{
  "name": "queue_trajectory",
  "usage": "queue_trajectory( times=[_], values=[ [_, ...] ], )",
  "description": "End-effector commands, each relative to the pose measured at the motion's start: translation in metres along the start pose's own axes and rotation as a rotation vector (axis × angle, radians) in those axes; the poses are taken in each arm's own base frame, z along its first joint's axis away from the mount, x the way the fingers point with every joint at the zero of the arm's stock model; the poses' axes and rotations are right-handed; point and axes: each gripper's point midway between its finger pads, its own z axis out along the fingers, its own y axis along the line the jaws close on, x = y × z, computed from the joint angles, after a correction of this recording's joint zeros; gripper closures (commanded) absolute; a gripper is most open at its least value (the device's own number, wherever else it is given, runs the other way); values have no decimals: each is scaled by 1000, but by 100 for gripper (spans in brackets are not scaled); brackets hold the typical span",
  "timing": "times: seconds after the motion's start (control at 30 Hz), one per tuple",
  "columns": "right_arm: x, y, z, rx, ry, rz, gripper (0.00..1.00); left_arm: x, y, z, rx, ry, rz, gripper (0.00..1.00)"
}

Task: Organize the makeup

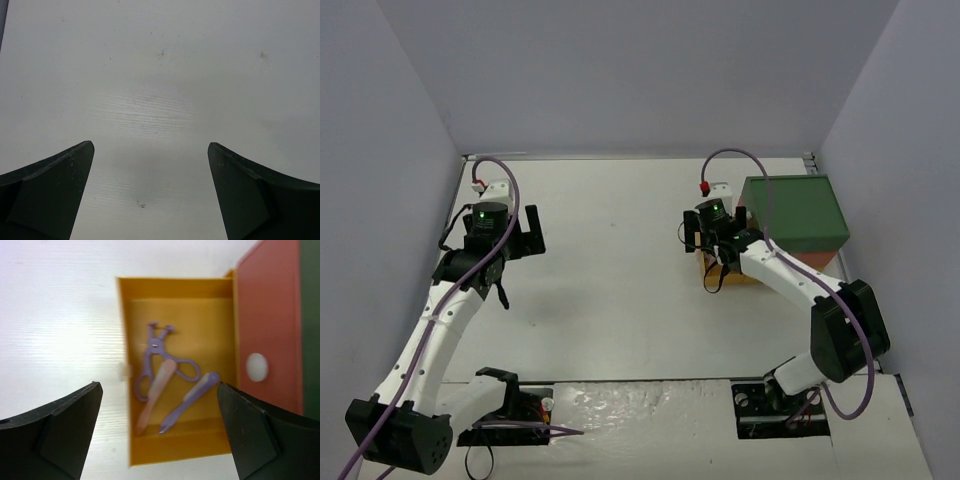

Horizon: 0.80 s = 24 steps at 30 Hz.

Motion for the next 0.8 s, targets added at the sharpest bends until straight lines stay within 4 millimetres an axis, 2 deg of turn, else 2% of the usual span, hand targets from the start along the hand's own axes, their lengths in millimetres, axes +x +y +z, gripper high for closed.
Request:
queue_trajectory(
  times=[0.0,0.1,0.2,0.3,0.4,0.53,0.77],
  values=[
    [-52,63,-42,-168,-164,-12,0,-16,5,-5,6,-58,-23,3],
    [-50,102,-41,-274,-160,-3,0,-15,6,-7,11,-69,-34,3],
    [-45,120,-30,-299,-142,-1,0,-14,10,-7,-1,-71,-42,3],
    [-33,126,-7,-265,-103,-14,0,-14,13,-8,-9,-71,-45,3],
    [-23,123,13,-201,-82,-27,0,-14,14,-9,-16,-74,-47,3],
    [-16,108,35,-102,-66,-34,0,-15,17,-9,-24,-78,-52,3],
    [-11,73,57,-2,-41,-27,0,-14,17,-8,-22,-74,-55,3]
  ],
)
